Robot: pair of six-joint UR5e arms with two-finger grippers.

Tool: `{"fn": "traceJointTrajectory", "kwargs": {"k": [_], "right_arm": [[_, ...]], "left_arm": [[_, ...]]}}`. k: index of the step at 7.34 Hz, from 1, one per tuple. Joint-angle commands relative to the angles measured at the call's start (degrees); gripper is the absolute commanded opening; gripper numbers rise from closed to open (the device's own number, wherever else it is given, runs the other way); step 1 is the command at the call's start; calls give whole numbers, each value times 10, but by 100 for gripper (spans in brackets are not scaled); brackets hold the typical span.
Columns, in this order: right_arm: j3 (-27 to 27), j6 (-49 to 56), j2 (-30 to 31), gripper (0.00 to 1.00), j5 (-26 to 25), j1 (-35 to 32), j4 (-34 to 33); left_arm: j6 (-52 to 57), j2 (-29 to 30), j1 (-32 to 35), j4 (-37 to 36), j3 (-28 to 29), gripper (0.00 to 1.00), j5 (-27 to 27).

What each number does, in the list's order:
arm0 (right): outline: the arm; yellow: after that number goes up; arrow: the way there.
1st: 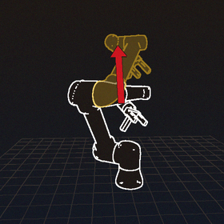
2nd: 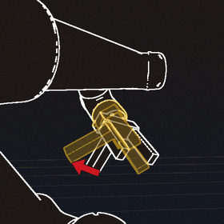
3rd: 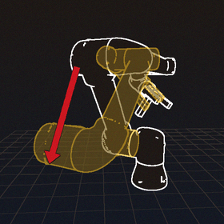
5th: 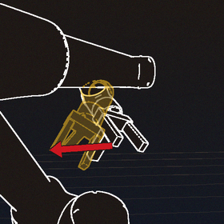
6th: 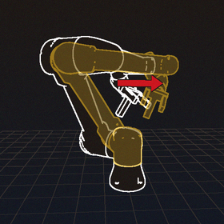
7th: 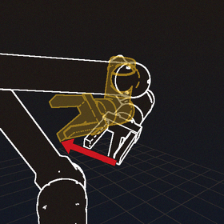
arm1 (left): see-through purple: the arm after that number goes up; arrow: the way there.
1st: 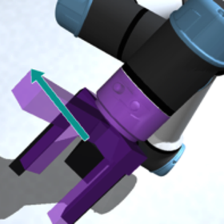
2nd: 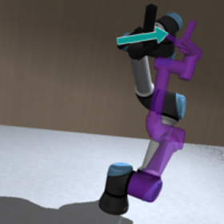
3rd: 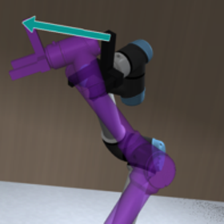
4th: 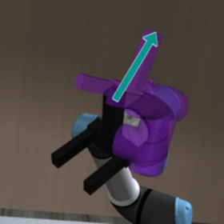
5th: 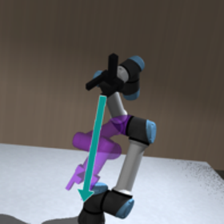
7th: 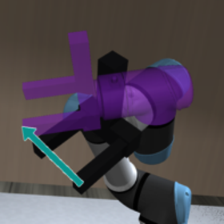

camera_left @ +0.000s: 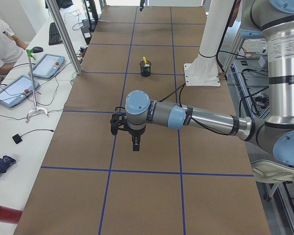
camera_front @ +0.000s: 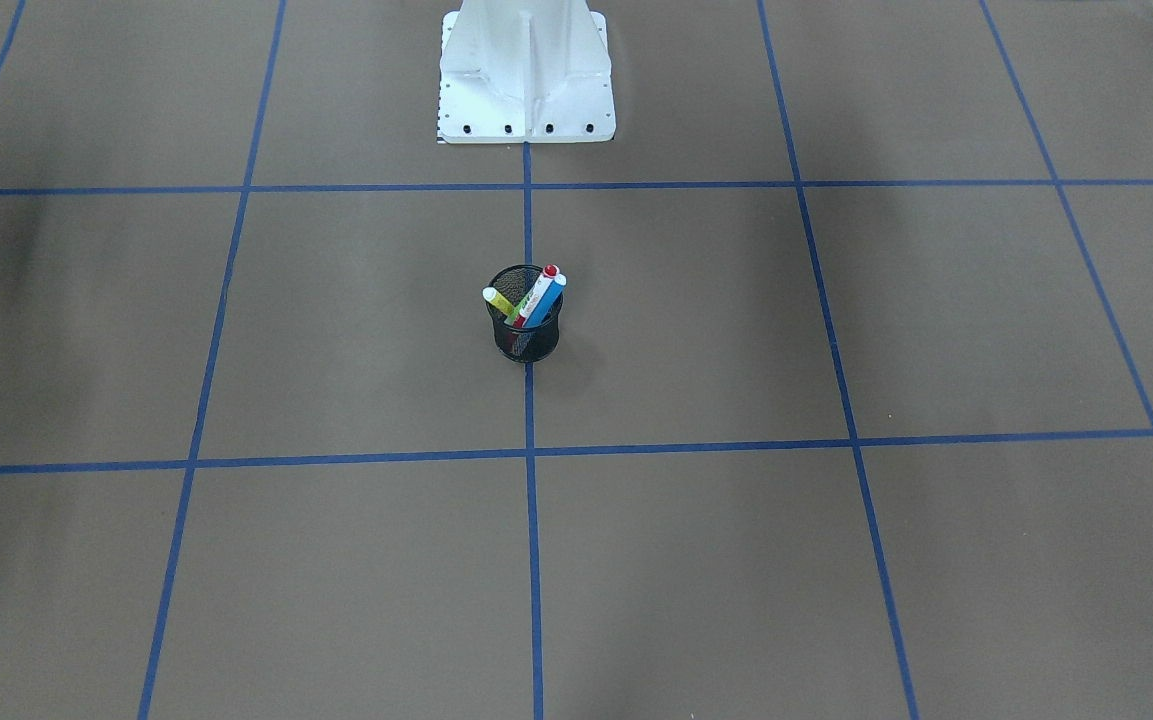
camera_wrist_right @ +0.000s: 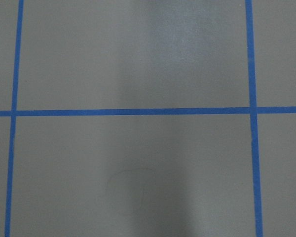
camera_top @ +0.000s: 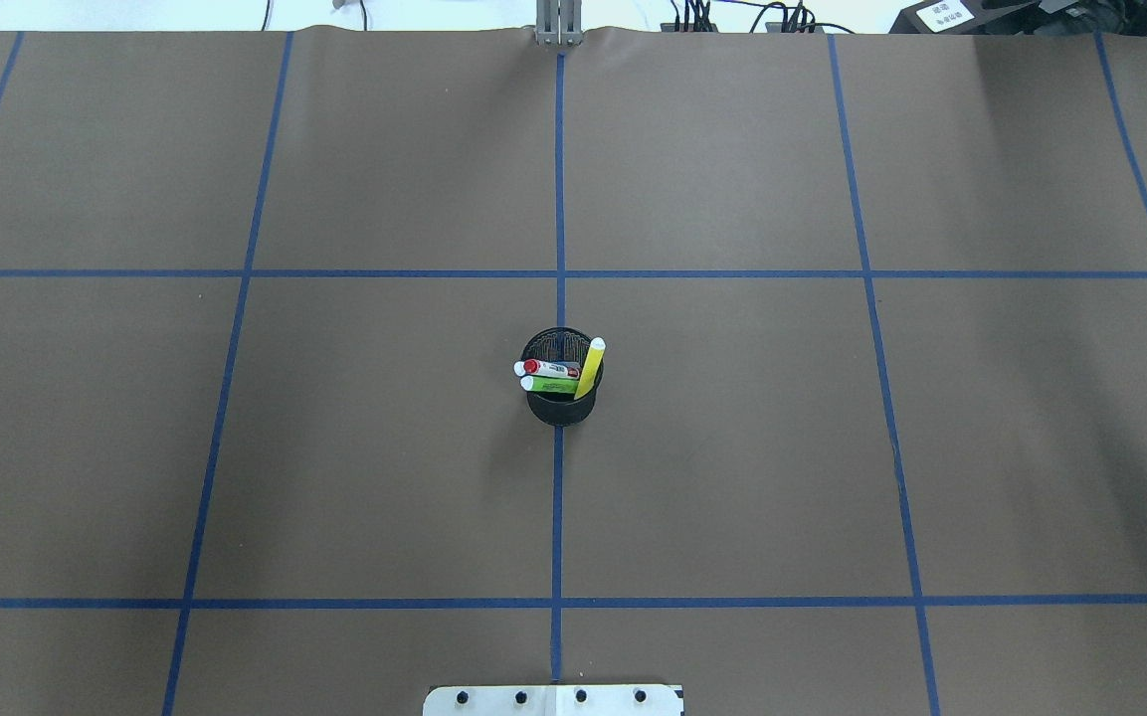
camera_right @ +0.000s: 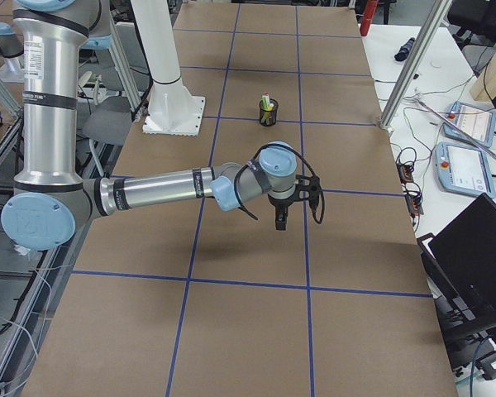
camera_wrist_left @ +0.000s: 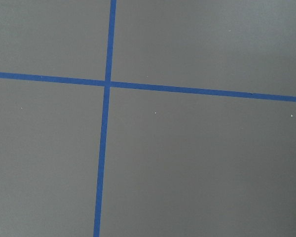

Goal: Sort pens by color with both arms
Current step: 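Move the left gripper toward the black mesh pen cup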

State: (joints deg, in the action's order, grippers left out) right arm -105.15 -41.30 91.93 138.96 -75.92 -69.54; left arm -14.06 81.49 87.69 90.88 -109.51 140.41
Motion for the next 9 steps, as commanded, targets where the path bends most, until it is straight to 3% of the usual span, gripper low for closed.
{"fn": "traceJointTrajectory", "kwargs": {"k": [1,5,8,9], "right_arm": [[-15,-103,-46,99,-8,43,7],[-15,-98,-30,99,-12,46,7],[-15,-57,-9,99,-11,31,7],[-15,-26,5,99,-11,21,7]], "left_arm": [[0,0,-1,0,0,100,0],[-155,17,-18,26,-6,100,8],[-283,33,-86,48,-46,100,8],[-396,70,-131,48,-61,100,7]]}}
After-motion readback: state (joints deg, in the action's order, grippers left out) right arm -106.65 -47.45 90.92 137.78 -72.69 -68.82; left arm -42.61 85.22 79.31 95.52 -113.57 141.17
